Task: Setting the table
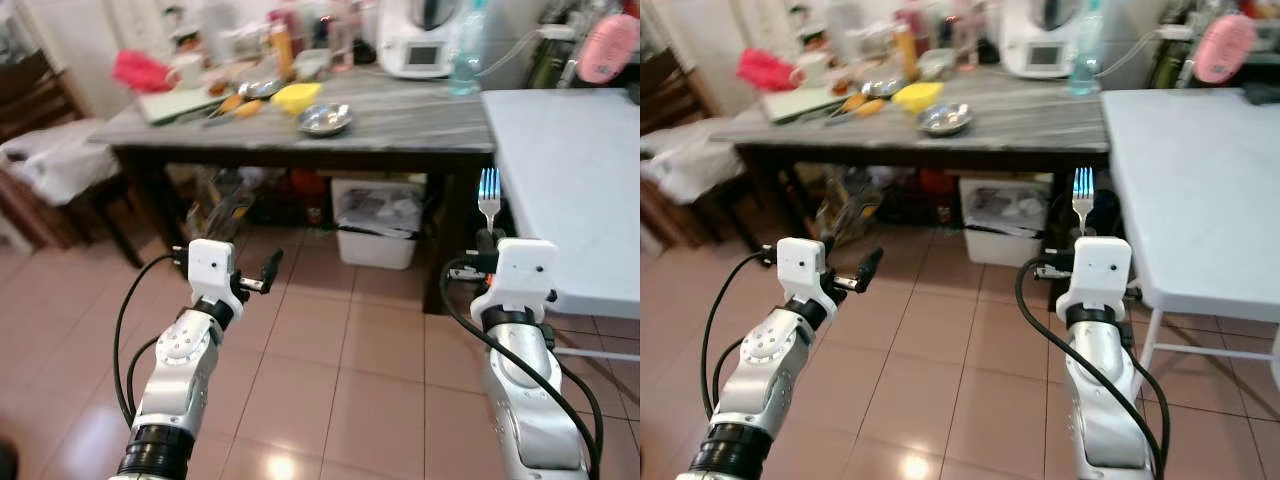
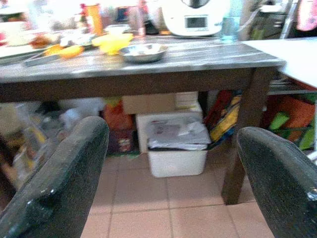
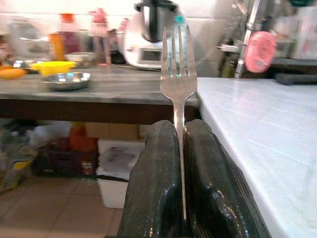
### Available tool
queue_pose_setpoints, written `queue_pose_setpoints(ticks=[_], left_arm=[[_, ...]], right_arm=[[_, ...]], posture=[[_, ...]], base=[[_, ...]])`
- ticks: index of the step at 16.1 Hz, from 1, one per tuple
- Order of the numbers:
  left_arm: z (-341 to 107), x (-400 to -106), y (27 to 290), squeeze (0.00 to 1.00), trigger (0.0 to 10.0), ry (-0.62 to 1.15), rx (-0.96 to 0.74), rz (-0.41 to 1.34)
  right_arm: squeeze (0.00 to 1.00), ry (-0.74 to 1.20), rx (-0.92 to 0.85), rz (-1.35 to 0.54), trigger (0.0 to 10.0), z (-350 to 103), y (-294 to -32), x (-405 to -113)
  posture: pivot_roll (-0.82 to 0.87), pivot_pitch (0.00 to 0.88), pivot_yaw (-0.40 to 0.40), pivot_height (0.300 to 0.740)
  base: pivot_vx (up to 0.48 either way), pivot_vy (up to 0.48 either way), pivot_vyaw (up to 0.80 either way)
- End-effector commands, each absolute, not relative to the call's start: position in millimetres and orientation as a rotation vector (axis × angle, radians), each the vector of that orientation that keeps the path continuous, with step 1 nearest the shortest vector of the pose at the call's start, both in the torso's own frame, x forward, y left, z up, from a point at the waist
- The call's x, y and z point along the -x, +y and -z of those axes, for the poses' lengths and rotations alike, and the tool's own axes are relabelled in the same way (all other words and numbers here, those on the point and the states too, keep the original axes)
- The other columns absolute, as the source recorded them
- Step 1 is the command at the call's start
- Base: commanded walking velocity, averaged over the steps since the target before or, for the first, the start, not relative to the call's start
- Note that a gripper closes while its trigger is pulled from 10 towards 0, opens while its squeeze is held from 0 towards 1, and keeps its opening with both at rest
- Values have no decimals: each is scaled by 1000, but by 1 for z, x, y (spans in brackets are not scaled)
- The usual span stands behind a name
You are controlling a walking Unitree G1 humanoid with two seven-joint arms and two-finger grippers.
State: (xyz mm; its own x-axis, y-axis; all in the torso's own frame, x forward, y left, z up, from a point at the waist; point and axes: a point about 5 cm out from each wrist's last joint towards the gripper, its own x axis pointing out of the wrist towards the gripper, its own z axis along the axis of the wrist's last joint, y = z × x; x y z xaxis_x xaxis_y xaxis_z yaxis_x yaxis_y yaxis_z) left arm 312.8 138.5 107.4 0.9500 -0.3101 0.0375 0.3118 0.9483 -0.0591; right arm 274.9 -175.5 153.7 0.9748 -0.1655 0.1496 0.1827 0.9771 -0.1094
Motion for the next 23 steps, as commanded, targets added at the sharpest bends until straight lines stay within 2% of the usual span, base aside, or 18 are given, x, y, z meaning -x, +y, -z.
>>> queue_pose_setpoints(ticks=[1, 14, 19, 23], left_arm=[[-109, -313, 133, 0, 10000, -31, 66, 340], [-111, -314, 127, 0, 10000, -34, 70, 364], [-111, -315, 125, 0, 10000, -37, 75, 366], [-111, -315, 125, 0, 10000, -39, 78, 363]], right_arm=[[0, -148, 117, 199, 10000, -156, -180, -275], [0, -145, 119, 222, 10000, -155, -183, -276], [0, -145, 120, 220, 10000, -155, -183, -276], [0, -149, 122, 218, 10000, -155, -183, -277]], posture=[[-134, 1, 87, 740], [-139, 0, 97, 740], [-140, 0, 92, 740], [-139, 0, 89, 740]], base=[[292, 0, 0], [389, 0, 0], [428, 0, -691], [426, 0, 0]])
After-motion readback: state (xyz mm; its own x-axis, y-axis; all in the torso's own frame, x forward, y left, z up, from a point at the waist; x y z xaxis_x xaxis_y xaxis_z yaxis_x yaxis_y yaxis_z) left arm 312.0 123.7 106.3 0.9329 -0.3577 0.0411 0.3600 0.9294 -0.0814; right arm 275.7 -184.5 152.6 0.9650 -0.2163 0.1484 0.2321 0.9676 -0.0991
